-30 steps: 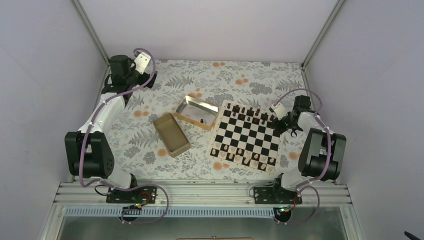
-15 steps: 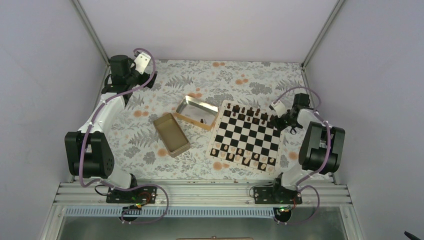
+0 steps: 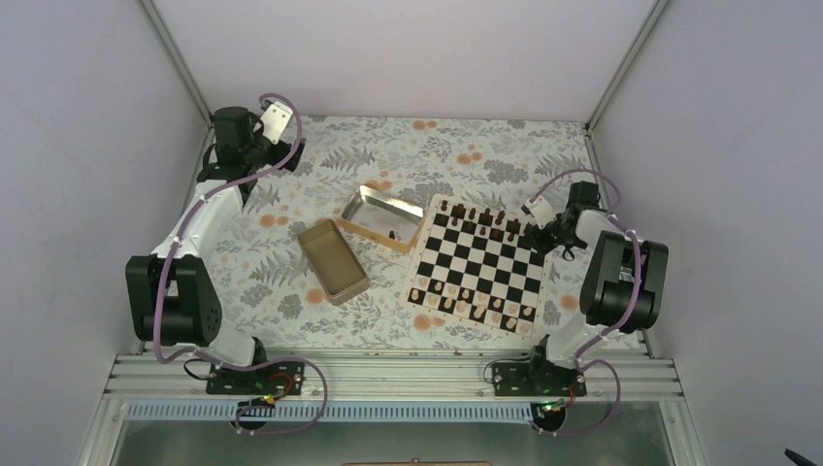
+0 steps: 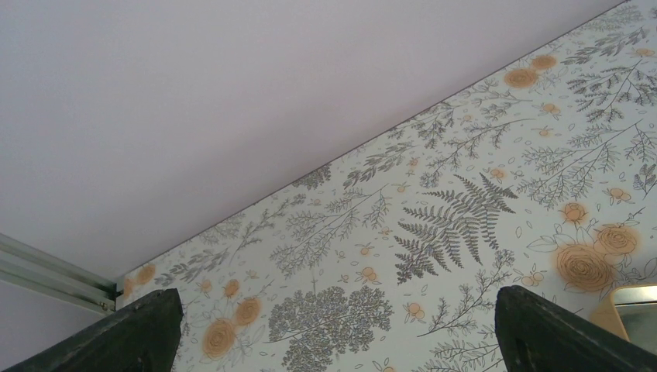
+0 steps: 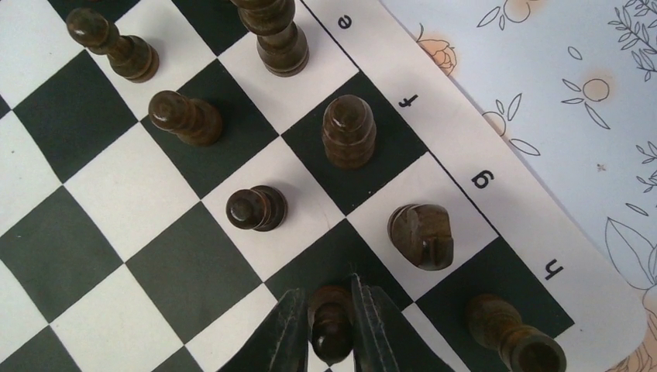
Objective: Set up the chess pieces on the board
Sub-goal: Place the chess piece on the chessboard, then move the storage box to the center of the board.
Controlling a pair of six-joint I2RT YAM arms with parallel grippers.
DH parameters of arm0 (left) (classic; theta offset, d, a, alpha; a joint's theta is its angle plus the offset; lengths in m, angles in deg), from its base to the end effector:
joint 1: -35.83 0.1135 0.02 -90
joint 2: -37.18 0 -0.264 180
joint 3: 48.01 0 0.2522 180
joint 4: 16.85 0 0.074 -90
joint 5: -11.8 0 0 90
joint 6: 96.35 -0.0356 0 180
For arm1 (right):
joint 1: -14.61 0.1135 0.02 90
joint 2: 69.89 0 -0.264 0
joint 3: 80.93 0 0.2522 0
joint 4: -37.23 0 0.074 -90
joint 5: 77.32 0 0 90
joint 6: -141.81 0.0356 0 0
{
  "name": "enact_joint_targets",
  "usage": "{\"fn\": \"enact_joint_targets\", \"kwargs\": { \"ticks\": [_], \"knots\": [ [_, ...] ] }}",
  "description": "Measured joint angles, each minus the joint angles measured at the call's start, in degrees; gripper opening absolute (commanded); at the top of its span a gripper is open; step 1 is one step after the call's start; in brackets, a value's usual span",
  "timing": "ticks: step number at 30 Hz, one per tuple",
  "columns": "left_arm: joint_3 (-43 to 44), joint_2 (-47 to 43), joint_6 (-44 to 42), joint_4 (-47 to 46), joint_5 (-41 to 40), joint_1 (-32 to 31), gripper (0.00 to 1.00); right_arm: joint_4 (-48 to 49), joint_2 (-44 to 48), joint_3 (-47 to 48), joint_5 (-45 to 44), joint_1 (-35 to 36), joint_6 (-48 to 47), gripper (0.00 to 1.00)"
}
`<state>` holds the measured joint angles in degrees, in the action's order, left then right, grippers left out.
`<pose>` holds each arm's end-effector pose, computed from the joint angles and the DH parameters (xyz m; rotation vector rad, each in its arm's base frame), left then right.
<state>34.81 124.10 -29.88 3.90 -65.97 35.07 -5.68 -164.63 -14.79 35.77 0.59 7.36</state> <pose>0.3560 -0.0123 0.3134 0.5517 1.9164 0.0420 0.2916 -0.0584 0.1546 -0.7820 2.5389 0.2622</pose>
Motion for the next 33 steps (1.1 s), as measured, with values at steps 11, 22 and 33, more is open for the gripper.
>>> {"fn": "enact_joint_targets", "kwargs": {
  "ticks": [11,22,33],
  "knots": [
    [0.0,0.0,0.0,0.0,0.0,0.0,1.0,-0.4,0.1,0.1,0.0,0.0,-0.1,0.3],
    [6.9,1.0,-8.1,7.5,-0.3,-5.9,1.0,-11.1,11.7,9.6,3.0,1.7,0.6,0.41],
    [25.1,17.7,-29.5,27.5,-8.0,-26.1,1.0,-13.8,18.3,18.5,7.6,9.9,5.9,0.43]
  ]
}}
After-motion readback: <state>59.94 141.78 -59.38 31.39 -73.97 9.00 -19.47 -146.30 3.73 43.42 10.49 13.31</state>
